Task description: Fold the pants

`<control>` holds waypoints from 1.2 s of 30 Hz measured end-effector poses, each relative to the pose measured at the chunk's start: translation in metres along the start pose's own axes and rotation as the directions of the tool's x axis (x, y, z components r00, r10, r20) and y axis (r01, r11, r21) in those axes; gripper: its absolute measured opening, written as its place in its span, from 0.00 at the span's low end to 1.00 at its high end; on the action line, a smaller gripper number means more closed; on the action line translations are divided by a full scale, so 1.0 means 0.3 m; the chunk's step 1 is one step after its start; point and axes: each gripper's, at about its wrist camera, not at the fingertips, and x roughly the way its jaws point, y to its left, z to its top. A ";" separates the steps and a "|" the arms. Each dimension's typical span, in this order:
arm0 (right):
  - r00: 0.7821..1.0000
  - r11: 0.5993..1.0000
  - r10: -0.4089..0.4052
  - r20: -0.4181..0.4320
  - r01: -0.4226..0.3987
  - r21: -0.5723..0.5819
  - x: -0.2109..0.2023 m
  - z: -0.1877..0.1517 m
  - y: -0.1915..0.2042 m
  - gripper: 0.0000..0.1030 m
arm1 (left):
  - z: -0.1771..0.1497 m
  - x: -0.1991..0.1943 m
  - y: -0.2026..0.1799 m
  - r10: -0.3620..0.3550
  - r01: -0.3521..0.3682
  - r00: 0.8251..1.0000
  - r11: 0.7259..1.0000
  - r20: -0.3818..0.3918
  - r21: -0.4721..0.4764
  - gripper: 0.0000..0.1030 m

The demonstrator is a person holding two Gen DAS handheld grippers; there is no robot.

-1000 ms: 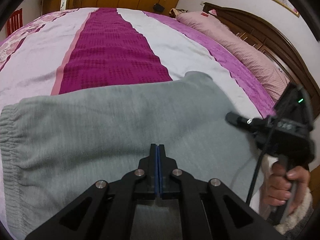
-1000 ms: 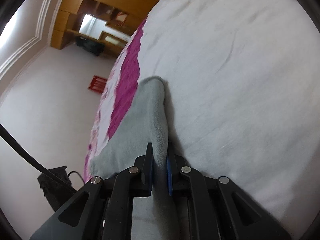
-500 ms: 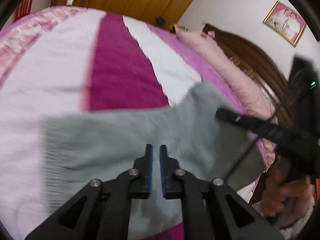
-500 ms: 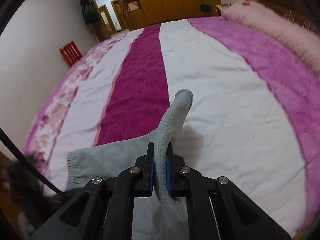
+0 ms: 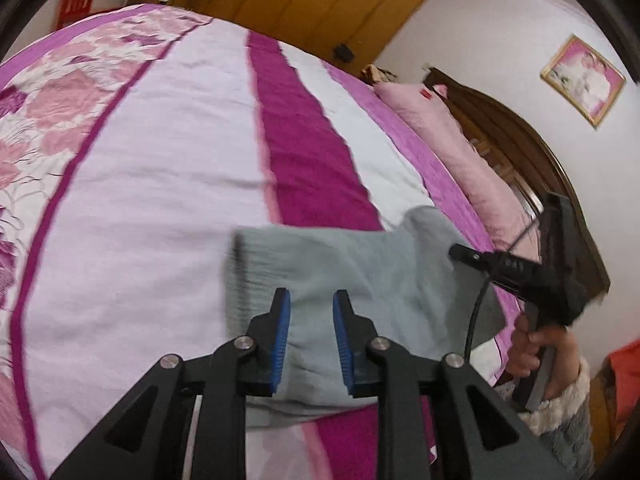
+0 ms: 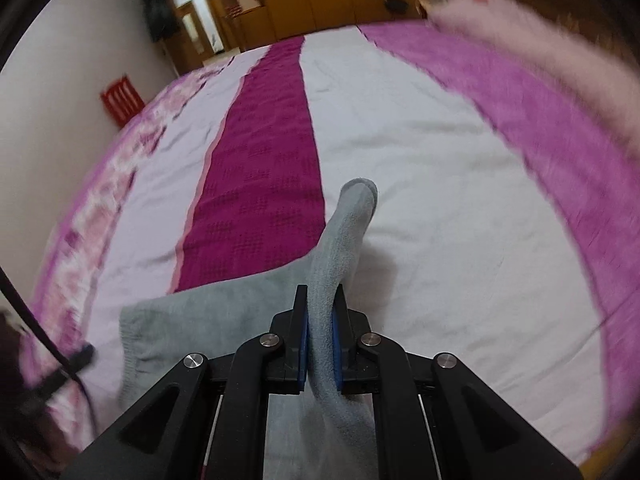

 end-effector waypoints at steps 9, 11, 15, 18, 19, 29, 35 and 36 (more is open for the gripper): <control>0.978 0.950 0.210 0.002 -0.204 0.236 0.014 -0.061 -0.214 0.09 | -0.202 0.195 -0.347 -0.059 0.059 0.998 0.998 0.023 0.001 0.06; 0.977 0.950 0.212 -0.001 -0.206 0.236 0.018 -0.060 -0.213 0.09 | -0.252 0.249 -0.352 -0.010 0.009 1.000 1.000 -0.010 -0.020 0.06; 0.973 0.947 0.231 -0.013 -0.221 0.234 0.029 -0.053 -0.209 0.09 | -0.331 0.339 -0.329 0.066 -0.069 0.995 0.997 -0.073 -0.038 0.05; 0.968 0.938 0.251 -0.010 -0.241 0.249 0.031 -0.044 -0.204 0.09 | -0.337 0.323 -0.372 0.104 -0.102 0.993 0.994 -0.056 0.041 0.05; 0.964 0.931 0.268 -0.005 -0.257 0.260 0.028 -0.042 -0.203 0.09 | -0.340 0.310 -0.375 0.097 -0.095 0.994 0.995 -0.047 0.037 0.05; 0.959 0.939 0.281 0.016 -0.279 0.202 -0.057 -0.028 -0.022 0.09 | -0.308 0.319 -0.303 -0.019 0.015 0.989 0.999 -0.149 -0.033 0.05; 0.987 0.982 0.158 0.012 -0.158 0.106 -0.061 -0.036 0.118 0.09 | -0.226 0.164 -0.182 -0.079 0.064 0.990 0.990 -0.118 -0.126 0.07; 0.991 0.987 0.134 0.014 -0.135 0.086 -0.065 -0.038 0.142 0.09 | -0.198 0.111 -0.136 -0.080 0.067 0.993 0.987 -0.083 -0.147 0.09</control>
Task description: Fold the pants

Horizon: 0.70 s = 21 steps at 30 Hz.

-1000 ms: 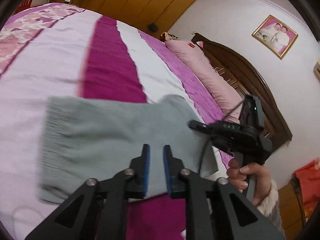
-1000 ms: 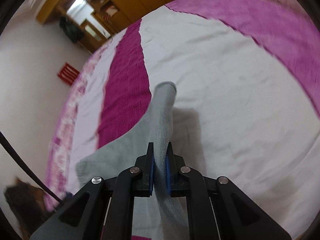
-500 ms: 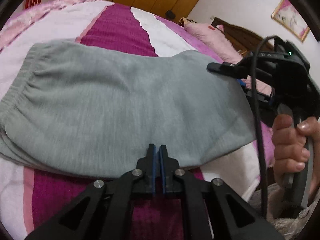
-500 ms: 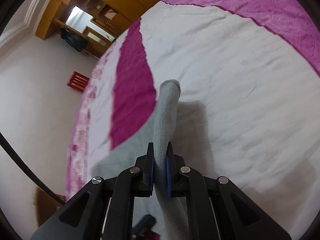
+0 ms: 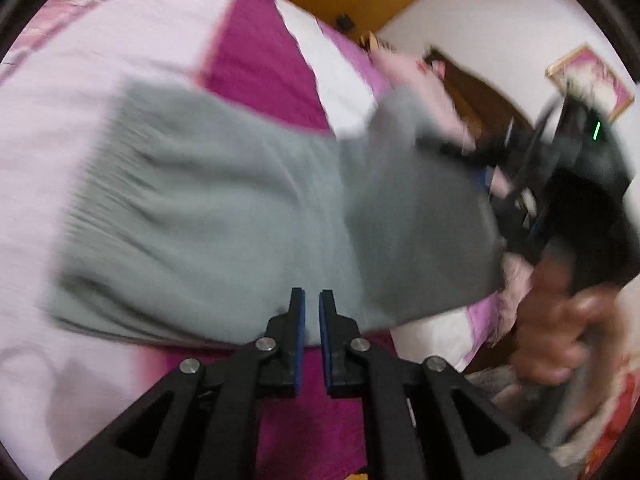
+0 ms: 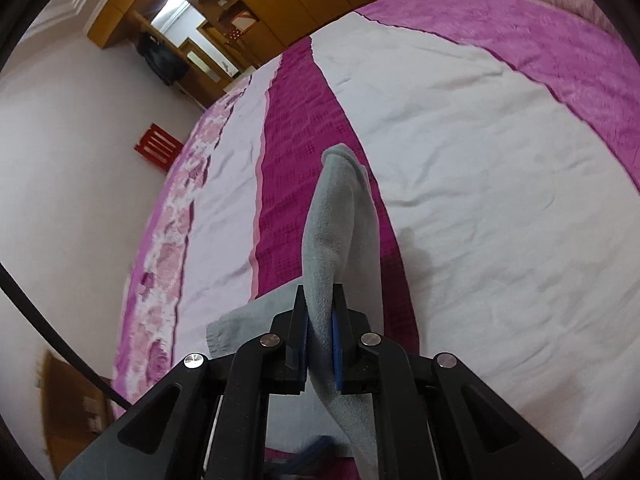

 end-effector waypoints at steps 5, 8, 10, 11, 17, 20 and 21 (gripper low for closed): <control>0.994 0.988 -0.111 0.017 0.112 -0.108 0.032 -0.037 0.148 0.09 | 0.122 -0.227 0.222 0.070 -0.055 0.989 0.991 0.129 -0.121 0.20; 0.989 0.976 -0.149 0.017 0.150 -0.157 0.083 -0.085 0.257 0.09 | 0.163 -0.302 0.354 0.103 -0.069 0.983 0.975 0.152 -0.211 0.20; 0.989 0.977 -0.146 0.000 0.145 -0.156 0.120 -0.122 0.308 0.09 | 0.164 -0.346 0.422 0.131 -0.089 0.980 0.963 0.150 -0.255 0.20; 0.990 0.980 -0.140 -0.009 0.137 -0.147 0.139 -0.140 0.328 0.09 | 0.162 -0.359 0.440 0.135 -0.091 0.979 0.959 0.150 -0.270 0.20; 0.992 0.996 -0.069 -0.102 0.063 -0.058 0.305 -0.240 0.419 0.09 | 0.124 -0.414 0.496 0.137 -0.094 0.982 0.952 0.132 -0.290 0.20; 0.992 0.996 -0.088 -0.091 0.085 -0.036 0.326 -0.261 0.429 0.09 | 0.111 -0.430 0.494 0.142 -0.104 0.981 0.959 0.129 -0.263 0.20; 0.992 0.996 -0.092 -0.090 0.089 -0.032 0.326 -0.262 0.432 0.09 | 0.108 -0.438 0.491 0.140 -0.104 0.982 0.961 0.130 -0.255 0.20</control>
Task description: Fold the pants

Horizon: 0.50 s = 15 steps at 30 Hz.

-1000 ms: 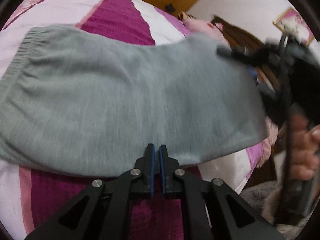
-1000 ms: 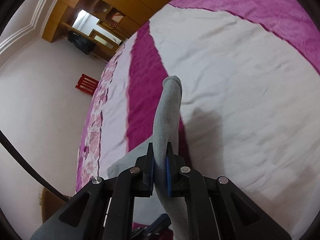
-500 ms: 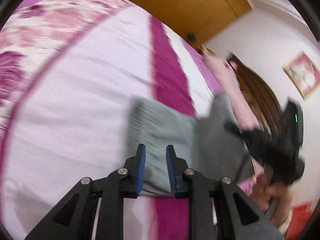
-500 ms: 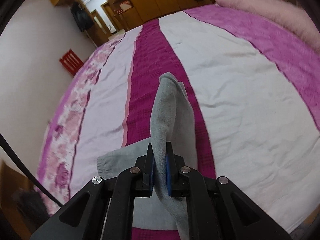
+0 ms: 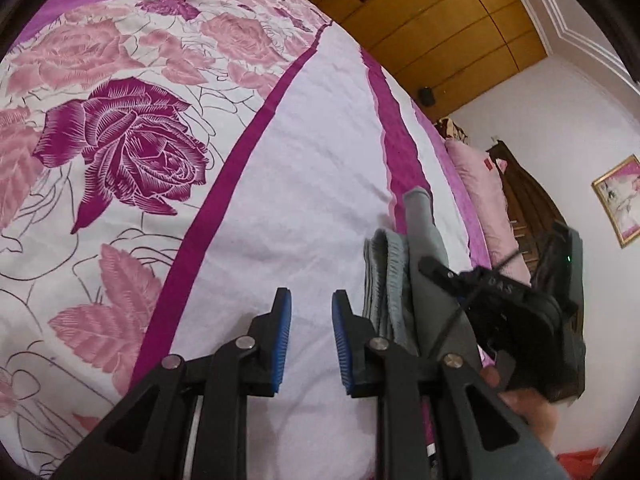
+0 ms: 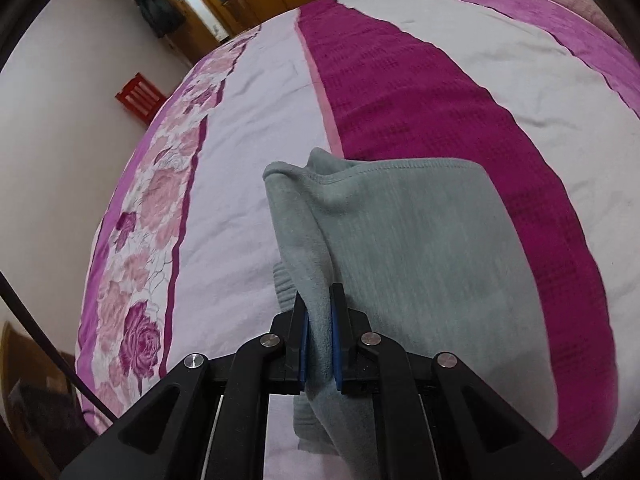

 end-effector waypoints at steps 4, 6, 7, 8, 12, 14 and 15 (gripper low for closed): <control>0.999 0.997 0.035 0.027 -0.036 0.063 -0.031 0.009 0.003 0.09 | -0.016 -0.014 -0.005 -0.008 0.009 1.000 1.000 -0.008 0.015 0.20; 0.999 0.998 0.026 0.036 -0.028 0.054 -0.021 0.013 0.018 0.11 | -0.018 -0.008 -0.010 -0.009 0.010 1.000 1.000 -0.013 0.016 0.20; 0.999 0.998 0.033 0.022 -0.034 0.056 -0.001 0.010 0.022 0.15 | -0.021 -0.007 -0.011 -0.012 0.012 1.000 1.000 -0.015 0.017 0.20; 0.998 0.995 0.063 0.010 -0.063 0.071 0.020 0.006 0.020 0.17 | -0.023 -0.005 -0.019 -0.015 0.015 1.000 1.000 -0.018 0.020 0.20; 0.900 0.873 0.436 0.023 -0.429 0.232 0.059 -0.006 -0.035 0.24 | -0.019 0.005 -0.043 -0.021 0.021 1.000 0.999 -0.013 0.029 0.20; 0.887 0.864 0.462 0.024 -0.456 0.212 0.038 0.008 -0.030 0.26 | -0.012 0.013 -0.054 -0.029 0.029 1.000 0.999 -0.013 0.025 0.20; 0.888 0.871 0.457 0.048 -0.458 0.177 0.004 0.024 -0.033 0.26 | -0.008 0.016 -0.064 -0.037 0.037 0.999 0.999 -0.012 0.021 0.20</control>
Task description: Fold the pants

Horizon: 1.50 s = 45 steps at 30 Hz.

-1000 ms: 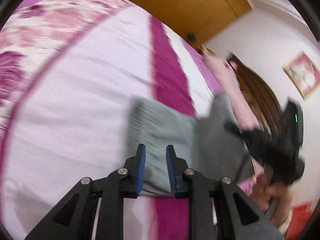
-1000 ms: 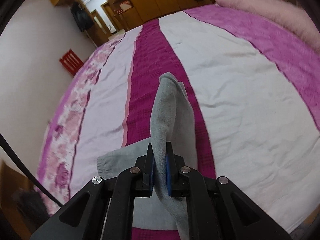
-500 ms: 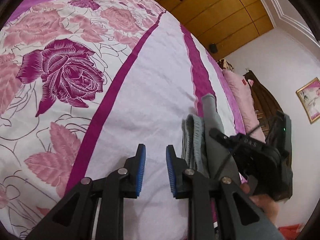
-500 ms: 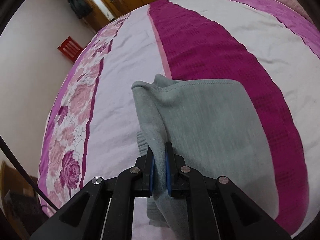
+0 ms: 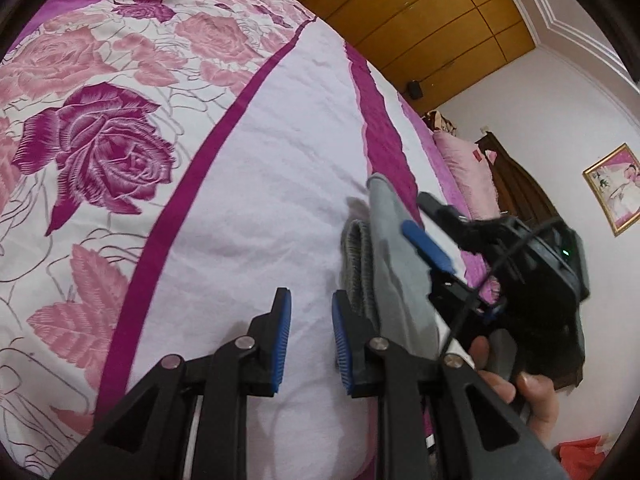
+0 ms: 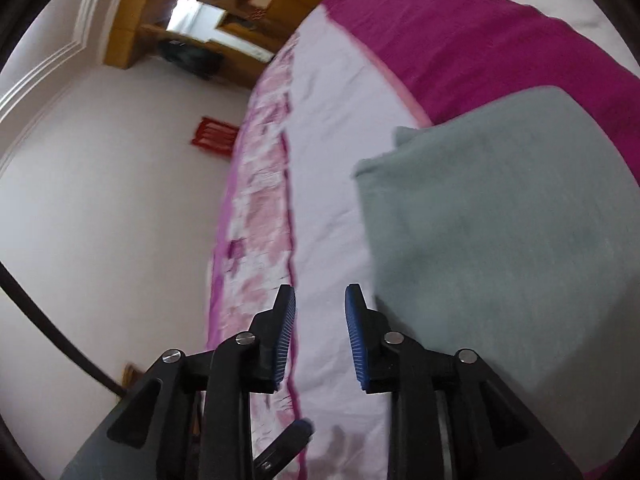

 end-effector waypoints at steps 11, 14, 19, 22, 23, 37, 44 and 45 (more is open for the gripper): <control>0.992 0.970 -0.109 0.070 0.122 -0.212 -0.409 0.121 -0.159 0.36 | 0.011 0.160 -0.159 -0.047 0.053 0.994 0.997 -0.097 0.059 0.38; 0.977 0.952 -0.115 0.178 0.160 -0.261 -0.513 0.090 -0.277 0.36 | -0.012 0.215 -0.204 -0.031 0.046 0.990 0.993 -0.137 0.107 0.38; 0.990 0.989 -0.029 0.135 0.048 -0.138 -0.532 0.066 -0.402 0.37 | -0.018 0.277 -0.239 0.008 0.013 0.991 0.987 -0.135 0.159 0.28; 0.978 0.963 -0.117 0.171 0.153 -0.221 -0.520 0.027 -0.393 0.39 | -0.018 0.260 -0.264 0.008 0.008 0.996 0.981 -0.084 0.193 0.18; 0.974 0.952 -0.139 0.181 0.181 -0.245 -0.517 0.015 -0.390 0.39 | -0.016 0.255 -0.270 0.000 0.014 0.997 0.981 -0.075 0.196 0.17; 0.854 0.759 -0.185 0.486 0.439 -0.482 -0.545 -0.327 -0.300 0.59 | 0.025 0.203 -0.432 -0.209 0.217 0.976 0.936 -0.059 0.279 0.10; 0.867 0.660 -0.199 0.456 0.463 -0.592 -0.437 -0.405 -0.257 0.60 | 0.037 0.220 -0.514 -0.304 0.316 0.949 0.892 -0.088 0.324 0.10; 0.861 0.637 -0.215 0.462 0.482 -0.602 -0.420 -0.408 -0.249 0.60 | 0.038 0.221 -0.516 -0.311 0.324 0.946 0.890 -0.093 0.321 0.10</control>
